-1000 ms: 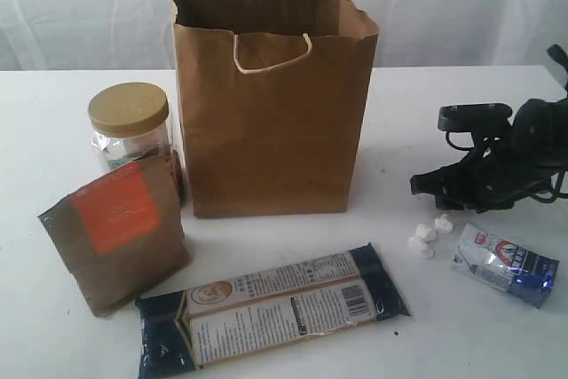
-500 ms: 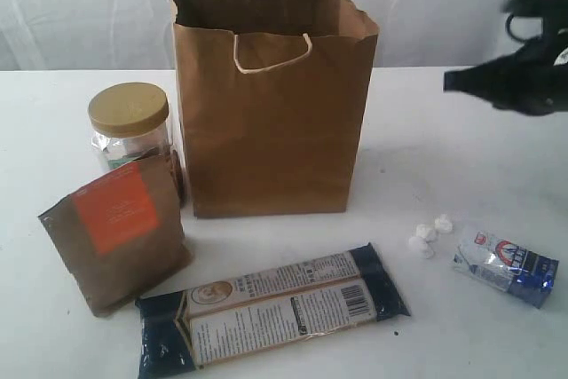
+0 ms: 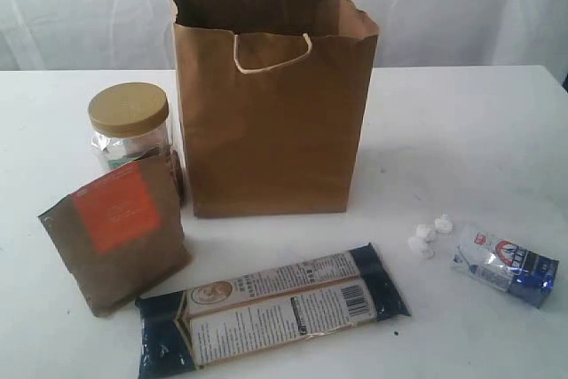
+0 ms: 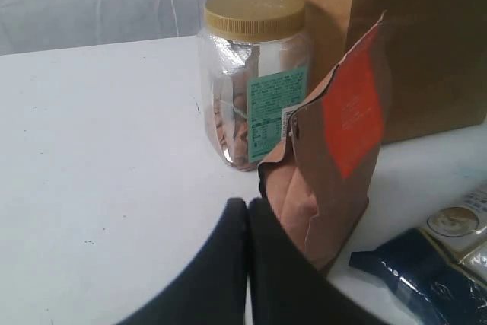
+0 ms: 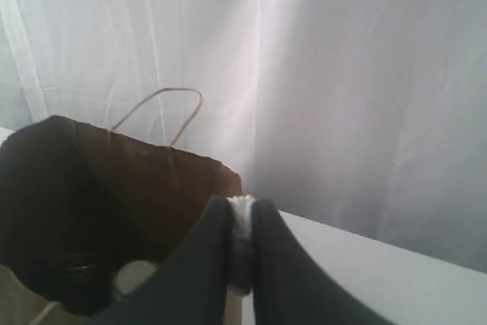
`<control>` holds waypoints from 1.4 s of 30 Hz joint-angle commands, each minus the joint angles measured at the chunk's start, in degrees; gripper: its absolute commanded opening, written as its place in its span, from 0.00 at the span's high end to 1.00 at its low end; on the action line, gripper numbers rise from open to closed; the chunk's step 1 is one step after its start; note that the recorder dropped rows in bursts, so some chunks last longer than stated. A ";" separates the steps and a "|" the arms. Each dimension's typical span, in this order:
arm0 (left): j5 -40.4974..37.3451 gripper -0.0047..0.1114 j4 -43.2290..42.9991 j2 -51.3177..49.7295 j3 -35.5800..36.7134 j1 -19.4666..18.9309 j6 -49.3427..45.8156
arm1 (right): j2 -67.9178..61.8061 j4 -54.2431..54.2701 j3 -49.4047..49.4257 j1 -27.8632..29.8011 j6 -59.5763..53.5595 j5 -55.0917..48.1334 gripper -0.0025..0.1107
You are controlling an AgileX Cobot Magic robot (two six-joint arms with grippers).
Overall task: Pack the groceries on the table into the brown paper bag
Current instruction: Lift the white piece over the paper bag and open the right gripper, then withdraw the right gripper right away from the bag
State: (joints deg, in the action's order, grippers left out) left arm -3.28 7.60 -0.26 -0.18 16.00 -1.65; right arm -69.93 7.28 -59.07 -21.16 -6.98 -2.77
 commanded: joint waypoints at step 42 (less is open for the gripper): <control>0.18 0.96 0.08 0.26 0.18 0.08 0.15 | 0.31 -3.14 -2.53 -5.38 -0.78 -8.68 0.41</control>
State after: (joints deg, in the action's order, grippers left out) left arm -3.28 7.60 -0.26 -0.18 16.00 -1.65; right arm -73.93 5.25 -64.60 -28.22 -7.20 -11.41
